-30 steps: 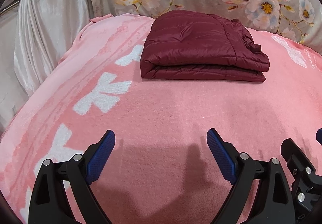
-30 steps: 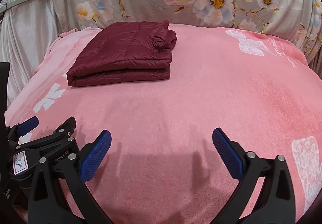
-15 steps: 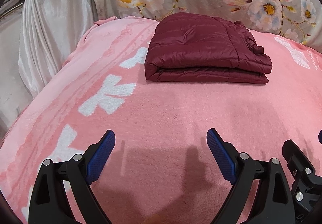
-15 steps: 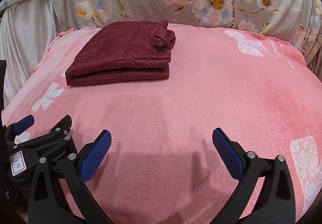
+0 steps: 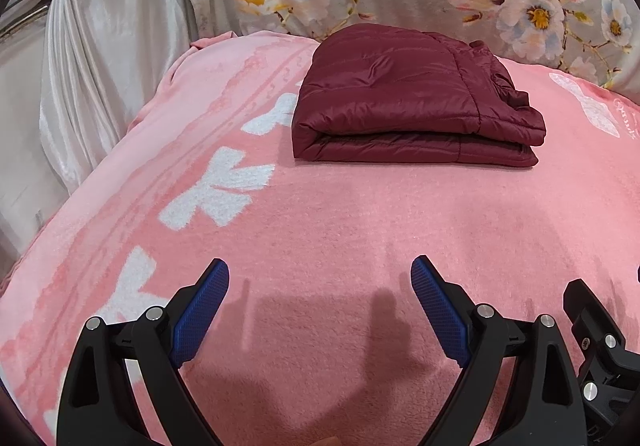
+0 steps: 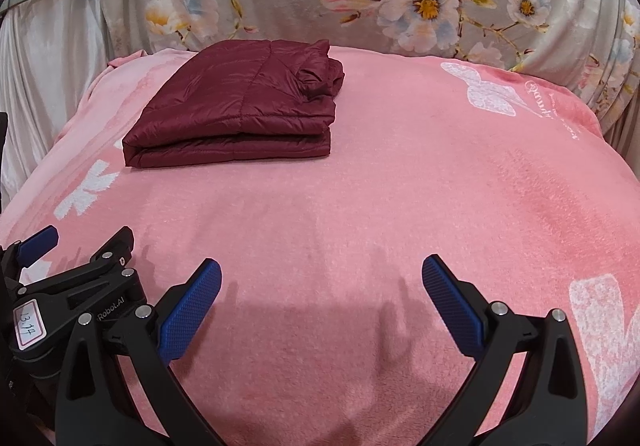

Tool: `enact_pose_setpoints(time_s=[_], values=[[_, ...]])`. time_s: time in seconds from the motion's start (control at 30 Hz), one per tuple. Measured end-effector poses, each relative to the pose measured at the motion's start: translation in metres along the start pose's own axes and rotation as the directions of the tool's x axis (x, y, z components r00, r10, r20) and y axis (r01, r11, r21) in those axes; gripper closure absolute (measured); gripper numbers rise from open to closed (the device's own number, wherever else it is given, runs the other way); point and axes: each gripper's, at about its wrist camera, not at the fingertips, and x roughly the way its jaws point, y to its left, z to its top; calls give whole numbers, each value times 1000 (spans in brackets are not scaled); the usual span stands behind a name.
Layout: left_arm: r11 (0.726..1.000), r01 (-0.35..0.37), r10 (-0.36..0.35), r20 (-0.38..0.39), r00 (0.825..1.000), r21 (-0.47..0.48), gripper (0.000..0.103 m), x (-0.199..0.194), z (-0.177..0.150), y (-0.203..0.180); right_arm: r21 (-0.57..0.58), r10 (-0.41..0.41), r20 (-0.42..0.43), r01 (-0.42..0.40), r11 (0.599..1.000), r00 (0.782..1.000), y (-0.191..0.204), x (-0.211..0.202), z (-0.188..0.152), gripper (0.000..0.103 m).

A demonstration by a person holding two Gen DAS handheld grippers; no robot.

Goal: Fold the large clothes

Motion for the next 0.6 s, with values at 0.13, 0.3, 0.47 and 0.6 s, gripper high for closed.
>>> enact_pose_setpoints(time_s=[0.13,0.3,0.47,0.6], values=[[1000,0,0,0,1000,1,13,0,0,0,-2,0,1,0,1000,1000,-1,0,0,5],[1000,2,-2,-2,1000,0,13,0,0,0,-3,1,0,-1,1000,1000,-1,0,0,5],[1000,6,-6,-5,1000,-1,13,1,0,0,-3,1,0,-1,1000,1000,1,0,0,5],[1000,13,-13,-7,1000,-1,13,2,-1,1,-3,1,0,-1,1000,1000,-1,0,0,5]])
